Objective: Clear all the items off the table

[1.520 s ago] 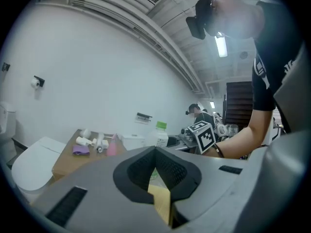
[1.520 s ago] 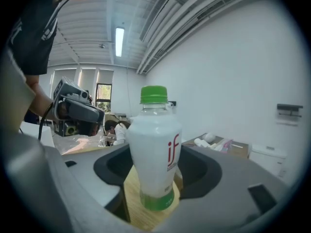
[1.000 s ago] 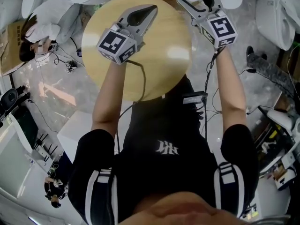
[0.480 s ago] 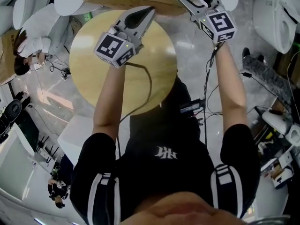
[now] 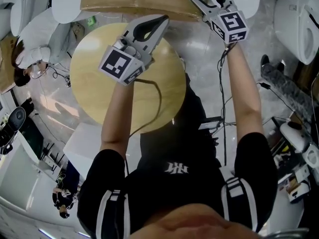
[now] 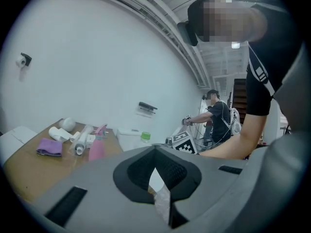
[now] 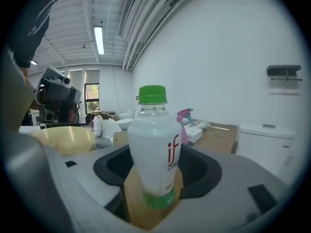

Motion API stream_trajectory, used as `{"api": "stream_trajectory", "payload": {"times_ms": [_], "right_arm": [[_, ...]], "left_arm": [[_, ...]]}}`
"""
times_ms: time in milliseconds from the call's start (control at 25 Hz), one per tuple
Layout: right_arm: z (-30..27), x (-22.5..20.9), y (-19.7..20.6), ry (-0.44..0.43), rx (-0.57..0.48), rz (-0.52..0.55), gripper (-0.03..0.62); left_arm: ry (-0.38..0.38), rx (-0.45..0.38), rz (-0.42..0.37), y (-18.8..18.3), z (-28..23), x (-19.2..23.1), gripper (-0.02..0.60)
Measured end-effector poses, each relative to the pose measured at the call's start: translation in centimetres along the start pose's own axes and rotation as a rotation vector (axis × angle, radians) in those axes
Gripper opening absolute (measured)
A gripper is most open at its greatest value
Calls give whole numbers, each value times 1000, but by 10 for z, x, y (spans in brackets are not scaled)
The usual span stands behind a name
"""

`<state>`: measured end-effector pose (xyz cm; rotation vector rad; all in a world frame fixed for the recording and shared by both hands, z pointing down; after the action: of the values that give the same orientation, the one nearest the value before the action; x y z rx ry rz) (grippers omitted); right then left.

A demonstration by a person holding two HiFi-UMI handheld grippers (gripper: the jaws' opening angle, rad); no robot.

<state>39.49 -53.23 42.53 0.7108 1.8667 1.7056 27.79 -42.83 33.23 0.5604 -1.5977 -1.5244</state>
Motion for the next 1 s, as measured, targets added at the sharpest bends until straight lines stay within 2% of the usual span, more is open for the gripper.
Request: {"api": "stream_trajectory", "payload": {"times_ms": [360,1000], "right_arm": [[-19,-2,32,-5,15,-19,287],[-28,-3,45,-3,15,1,299]], "left_arm": [[-32,26,39,28,-2,19,12],[-37,37,36,30,-5,24,12]]}}
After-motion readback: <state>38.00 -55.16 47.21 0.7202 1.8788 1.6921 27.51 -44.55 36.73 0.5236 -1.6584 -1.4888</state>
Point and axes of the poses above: the fingertips, and each gripper's own axes: z backward along the fingers, x to its left, y out of its underside, the point moved 2 cm from there along z, backward along the fingers, and after that the axes turned 15 degrees about -x, right-handed, at the moved point
